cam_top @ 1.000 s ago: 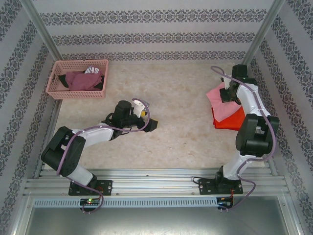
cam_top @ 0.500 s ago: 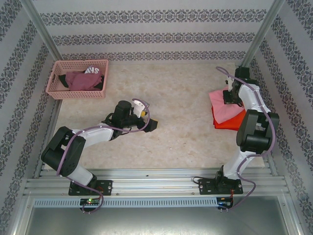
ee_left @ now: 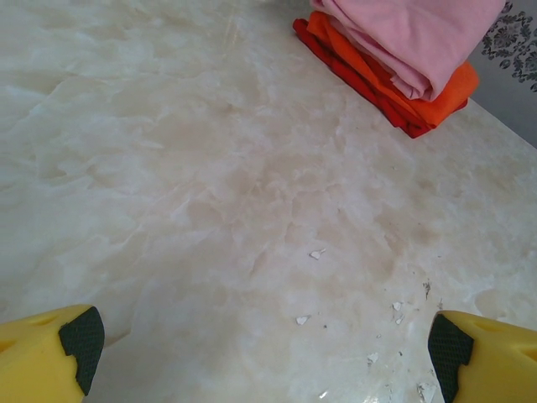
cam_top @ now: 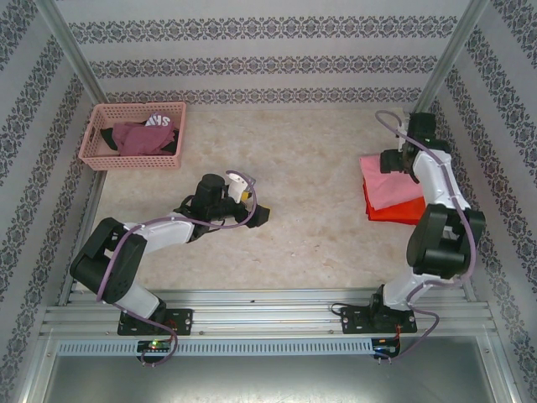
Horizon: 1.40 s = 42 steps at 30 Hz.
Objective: Fold and stack the t-shirts
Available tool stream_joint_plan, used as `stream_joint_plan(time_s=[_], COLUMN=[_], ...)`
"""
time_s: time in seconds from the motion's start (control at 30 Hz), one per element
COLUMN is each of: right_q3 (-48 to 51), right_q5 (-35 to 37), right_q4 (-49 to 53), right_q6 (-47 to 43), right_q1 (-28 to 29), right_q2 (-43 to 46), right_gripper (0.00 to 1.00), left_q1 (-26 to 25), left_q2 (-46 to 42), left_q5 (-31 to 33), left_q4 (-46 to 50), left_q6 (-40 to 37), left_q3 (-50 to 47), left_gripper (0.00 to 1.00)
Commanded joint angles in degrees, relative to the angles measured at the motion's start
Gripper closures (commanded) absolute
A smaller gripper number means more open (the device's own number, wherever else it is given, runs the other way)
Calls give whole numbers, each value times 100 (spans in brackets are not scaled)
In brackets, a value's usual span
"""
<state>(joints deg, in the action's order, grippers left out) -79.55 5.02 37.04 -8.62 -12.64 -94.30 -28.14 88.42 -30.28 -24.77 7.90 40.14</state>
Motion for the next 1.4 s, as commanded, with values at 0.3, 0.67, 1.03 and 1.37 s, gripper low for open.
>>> stream_joint_plan(time_s=[0.3,0.67,1.03,1.37], right_q3=[915,2055,1969,1997], right_q5=[-1151,-1364,-1264,-1387], right_q4=[-782,-1594,-2124,-2295], right_q6=[1948,2875,2483,2101], right_q1=[56,-218,-183,-243], right_q2=[82,102,549,12], right_gripper=[19,17,14,12], left_q1=[-51,-51,-51,63], left_q2=[-162,-439,-506,-1185], left_q5=[179,430,487,910], left_q4=[-622,-650,-799,-337], left_q6=[97,185,134,-60], left_q3=[-151,-404,-454,-712], left_gripper=[0,0,0,0])
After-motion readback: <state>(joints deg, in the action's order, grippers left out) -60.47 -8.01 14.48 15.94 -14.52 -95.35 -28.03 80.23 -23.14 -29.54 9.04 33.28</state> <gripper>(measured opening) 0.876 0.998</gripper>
